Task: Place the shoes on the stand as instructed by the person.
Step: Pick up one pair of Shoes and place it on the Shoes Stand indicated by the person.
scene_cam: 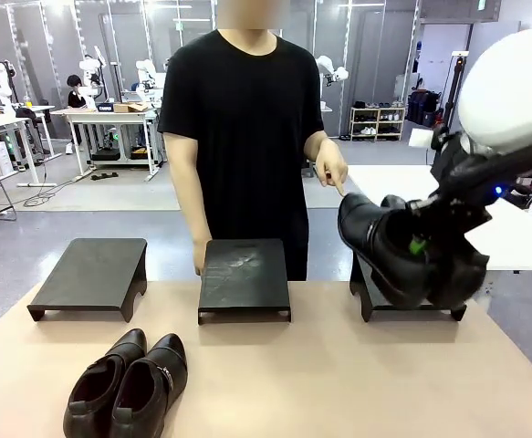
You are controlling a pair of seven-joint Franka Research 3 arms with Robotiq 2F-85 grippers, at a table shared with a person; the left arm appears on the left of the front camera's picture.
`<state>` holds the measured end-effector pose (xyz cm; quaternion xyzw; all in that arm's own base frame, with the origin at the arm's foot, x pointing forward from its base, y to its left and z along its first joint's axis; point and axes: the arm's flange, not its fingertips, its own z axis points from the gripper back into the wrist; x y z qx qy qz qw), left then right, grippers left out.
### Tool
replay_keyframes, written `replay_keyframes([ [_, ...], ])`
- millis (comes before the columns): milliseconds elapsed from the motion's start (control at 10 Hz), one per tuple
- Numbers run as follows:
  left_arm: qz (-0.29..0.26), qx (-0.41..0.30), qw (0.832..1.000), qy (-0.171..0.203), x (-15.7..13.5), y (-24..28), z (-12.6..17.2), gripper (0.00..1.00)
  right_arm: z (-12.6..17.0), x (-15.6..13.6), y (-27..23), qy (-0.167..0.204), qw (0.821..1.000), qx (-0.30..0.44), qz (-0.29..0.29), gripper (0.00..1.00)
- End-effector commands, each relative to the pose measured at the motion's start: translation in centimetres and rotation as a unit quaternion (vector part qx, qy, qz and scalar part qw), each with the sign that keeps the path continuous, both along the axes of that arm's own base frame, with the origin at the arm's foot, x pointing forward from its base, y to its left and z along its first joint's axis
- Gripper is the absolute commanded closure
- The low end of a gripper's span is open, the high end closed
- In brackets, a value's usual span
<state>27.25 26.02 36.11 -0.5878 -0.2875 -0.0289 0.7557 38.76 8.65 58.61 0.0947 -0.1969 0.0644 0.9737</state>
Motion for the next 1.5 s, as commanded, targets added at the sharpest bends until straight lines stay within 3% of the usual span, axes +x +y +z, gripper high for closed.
replay_keyframes([
  [0,0.0,0.0,1.0,-0.003,-0.1,0.1,0.1,0.0,0.4,4.3,-0.2,-0.01,0.999,-0.003,-0.047,0.92],
  [200,0.0,0.0,1.0,-0.003,-0.1,0.1,0.1,0.0,0.1,7.6,-1.5,-0.025,0.996,-0.01,-0.085,0.92],
  [600,0.0,0.0,1.0,-0.003,-0.1,0.1,0.1,0.0,-2.3,13.2,-4.7,-0.025,0.996,-0.046,-0.076,0.92],
  [800,0.0,0.0,1.0,-0.003,-0.1,0.1,0.1,0.0,-3.1,13.9,-5.3,-0.016,0.994,-0.044,-0.096,0.92],
  [900,0.0,0.0,1.0,-0.003,-0.1,0.1,0.1,0.0,-3.0,13.0,-5.0,-0.004,0.996,-0.033,-0.088,0.92],
  [1400,0.0,0.0,1.0,-0.003,-0.1,0.1,0.1,0.0,-5.0,13.4,-5.6,0.009,0.996,-0.045,-0.076,0.92],
])
